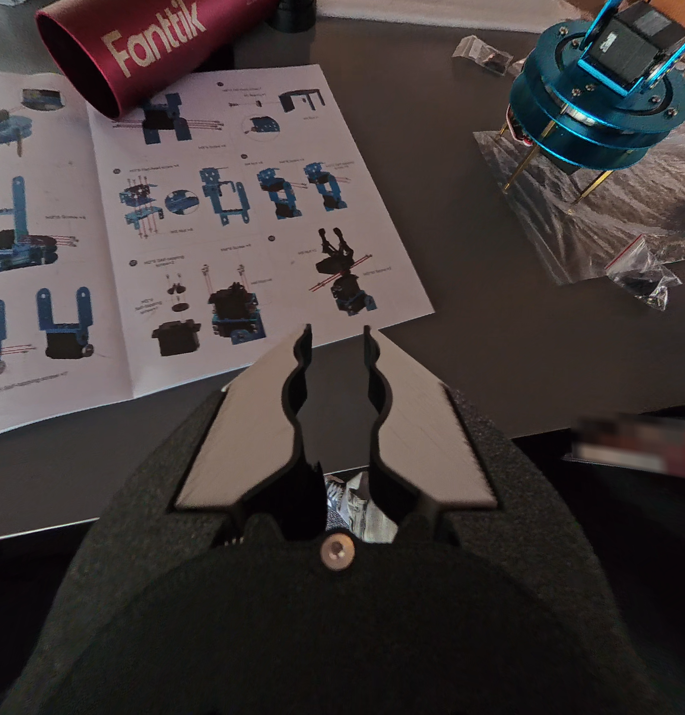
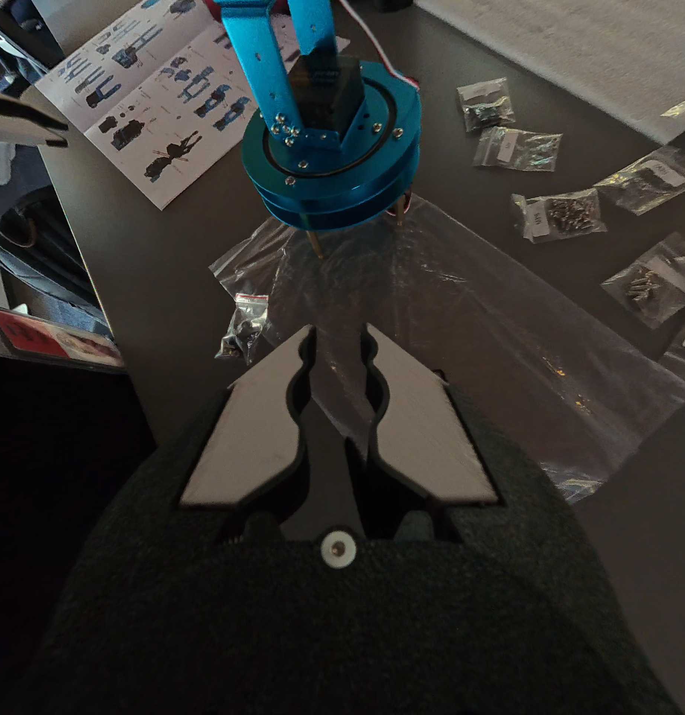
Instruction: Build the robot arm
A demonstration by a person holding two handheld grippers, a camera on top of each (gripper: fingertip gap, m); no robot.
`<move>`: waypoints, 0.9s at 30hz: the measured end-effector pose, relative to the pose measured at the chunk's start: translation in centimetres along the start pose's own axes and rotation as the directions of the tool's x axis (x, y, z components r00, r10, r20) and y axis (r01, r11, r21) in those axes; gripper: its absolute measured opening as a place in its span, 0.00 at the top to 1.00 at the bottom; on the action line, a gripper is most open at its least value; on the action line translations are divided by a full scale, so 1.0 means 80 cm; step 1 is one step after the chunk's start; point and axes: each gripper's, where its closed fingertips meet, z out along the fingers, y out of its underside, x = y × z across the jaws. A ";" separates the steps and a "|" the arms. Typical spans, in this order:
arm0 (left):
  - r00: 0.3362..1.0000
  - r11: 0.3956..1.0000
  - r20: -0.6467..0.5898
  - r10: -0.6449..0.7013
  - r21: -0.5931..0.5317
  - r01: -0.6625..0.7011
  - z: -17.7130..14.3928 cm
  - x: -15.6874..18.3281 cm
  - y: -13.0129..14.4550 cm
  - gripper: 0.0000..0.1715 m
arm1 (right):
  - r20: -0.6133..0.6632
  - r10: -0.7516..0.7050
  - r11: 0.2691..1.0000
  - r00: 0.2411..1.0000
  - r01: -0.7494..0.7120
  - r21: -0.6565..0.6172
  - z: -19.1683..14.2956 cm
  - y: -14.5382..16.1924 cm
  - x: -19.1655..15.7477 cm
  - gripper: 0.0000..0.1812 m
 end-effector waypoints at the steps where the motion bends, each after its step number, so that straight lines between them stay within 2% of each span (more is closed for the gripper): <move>1: 1.000 1.000 0.003 -0.006 -0.002 0.006 0.001 0.005 0.000 0.85 | 0.008 0.009 1.000 1.000 -0.009 0.009 -0.001 -0.001 0.002 0.88; 5: 1.000 1.000 -0.008 -0.018 0.000 0.018 0.006 0.026 0.003 0.85 | 0.034 0.017 0.999 0.999 -0.017 0.027 -0.001 -0.007 0.006 0.88; 7: 0.999 1.000 -0.027 -0.018 -0.014 0.018 0.010 0.037 0.007 0.85 | 0.029 -0.011 1.000 1.000 0.011 -0.015 0.005 -0.006 0.003 0.86; 10: 0.999 1.000 -0.047 -0.012 -0.004 0.012 0.018 0.053 0.004 0.85 | 0.127 -0.070 0.989 0.989 0.086 -0.122 0.031 0.010 -0.036 0.83; 13: 0.987 1.000 -0.159 -0.011 -0.013 0.009 0.035 0.090 -0.002 0.86 | 0.179 -0.110 0.967 0.978 0.147 -0.210 0.065 0.032 -0.065 0.83; 17: 0.939 0.999 -0.344 0.007 -0.043 -0.023 0.065 0.153 -0.011 0.86 | 0.196 -0.056 0.978 0.979 0.094 -0.188 0.091 0.028 -0.080 0.84; 21: 0.898 0.993 -0.432 0.085 -0.039 -0.113 0.091 0.195 -0.014 0.88 | 0.210 -0.045 0.972 0.977 0.092 -0.216 0.107 0.032 -0.079 0.87; 24: 0.856 0.992 -0.513 0.069 -0.056 -0.114 0.102 0.218 -0.015 0.88 | 0.283 0.001 0.974 0.959 0.063 -0.218 0.107 0.033 -0.090 0.99; 25: 0.831 0.994 -0.554 0.040 -0.066 -0.092 0.103 0.228 -0.017 0.87 | 0.295 -0.006 0.975 0.956 0.071 -0.210 0.105 0.032 -0.091 0.99; 27: 0.716 0.994 -0.694 -0.076 -0.106 0.002 0.092 0.255 -0.027 0.86 | 0.337 -0.014 0.983 0.941 0.076 -0.170 0.096 0.025 -0.098 0.99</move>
